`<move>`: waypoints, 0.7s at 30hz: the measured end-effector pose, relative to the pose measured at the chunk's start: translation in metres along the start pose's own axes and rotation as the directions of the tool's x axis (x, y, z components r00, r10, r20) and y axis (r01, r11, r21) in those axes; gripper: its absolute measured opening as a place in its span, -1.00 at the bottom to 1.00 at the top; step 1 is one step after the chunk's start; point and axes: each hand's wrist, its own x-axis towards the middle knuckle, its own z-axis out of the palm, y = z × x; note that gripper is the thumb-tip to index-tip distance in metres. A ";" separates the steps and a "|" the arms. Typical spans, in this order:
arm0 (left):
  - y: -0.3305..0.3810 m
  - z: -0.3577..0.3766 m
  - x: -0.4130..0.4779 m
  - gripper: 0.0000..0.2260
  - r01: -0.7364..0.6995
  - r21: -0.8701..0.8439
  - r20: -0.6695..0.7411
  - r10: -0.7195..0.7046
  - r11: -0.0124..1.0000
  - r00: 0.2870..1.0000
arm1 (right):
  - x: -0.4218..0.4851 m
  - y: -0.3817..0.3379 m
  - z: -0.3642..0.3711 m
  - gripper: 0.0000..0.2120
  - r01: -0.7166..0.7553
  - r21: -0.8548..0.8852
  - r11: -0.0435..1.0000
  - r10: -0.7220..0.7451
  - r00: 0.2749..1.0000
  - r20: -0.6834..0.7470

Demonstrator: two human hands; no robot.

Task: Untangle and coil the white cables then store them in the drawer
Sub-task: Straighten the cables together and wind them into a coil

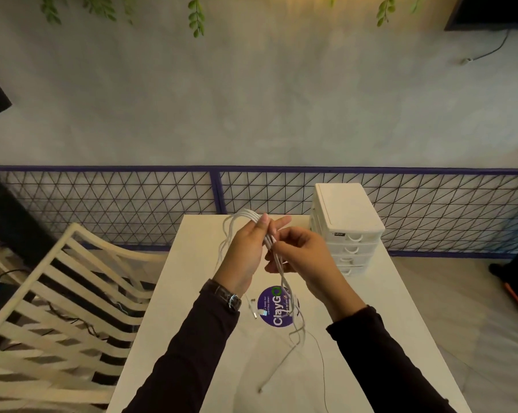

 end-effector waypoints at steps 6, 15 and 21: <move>0.003 0.002 0.003 -0.65 -0.028 0.081 -0.012 0.030 0.996 0.999 | -0.003 0.013 0.005 -0.79 -0.047 -0.144 0.988 0.045 0.999 -0.019; 0.010 0.000 0.005 -0.64 -0.058 -0.176 -0.087 0.043 0.983 0.995 | 0.009 0.046 -0.017 -0.81 -0.135 -0.439 0.889 0.090 0.989 -0.122; 0.030 -0.023 0.007 -0.63 -0.133 -0.359 -0.179 0.071 0.924 0.981 | -0.002 0.086 -0.049 -0.80 -0.275 -0.524 0.806 0.215 0.961 -0.172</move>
